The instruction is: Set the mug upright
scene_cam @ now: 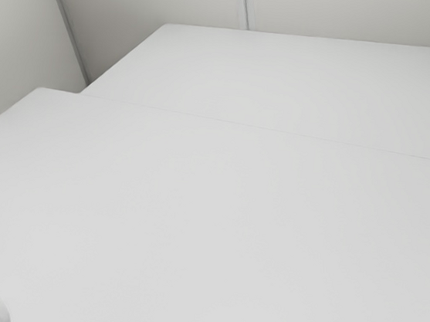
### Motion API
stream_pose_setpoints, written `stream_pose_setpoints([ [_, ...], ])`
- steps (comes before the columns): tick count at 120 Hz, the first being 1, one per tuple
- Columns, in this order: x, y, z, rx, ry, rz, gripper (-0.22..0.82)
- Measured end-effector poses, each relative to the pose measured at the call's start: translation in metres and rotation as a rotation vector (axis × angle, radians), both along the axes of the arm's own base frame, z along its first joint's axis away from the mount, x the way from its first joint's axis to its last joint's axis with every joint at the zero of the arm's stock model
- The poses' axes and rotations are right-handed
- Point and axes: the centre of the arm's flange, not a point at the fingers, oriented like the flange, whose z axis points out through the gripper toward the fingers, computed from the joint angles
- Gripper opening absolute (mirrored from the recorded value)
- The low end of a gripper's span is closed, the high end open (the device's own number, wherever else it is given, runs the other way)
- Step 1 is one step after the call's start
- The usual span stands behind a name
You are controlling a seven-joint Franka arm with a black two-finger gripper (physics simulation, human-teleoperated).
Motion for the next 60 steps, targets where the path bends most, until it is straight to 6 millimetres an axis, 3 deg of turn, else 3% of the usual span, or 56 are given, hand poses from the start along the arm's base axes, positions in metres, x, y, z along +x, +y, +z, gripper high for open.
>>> stream_pose_setpoints([
  [46, 0.013, -0.002, -0.039, 0.032, -0.016, -0.021, 0.60],
  [60, 0.015, -0.004, -0.040, 0.035, -0.018, -0.033, 0.60],
])
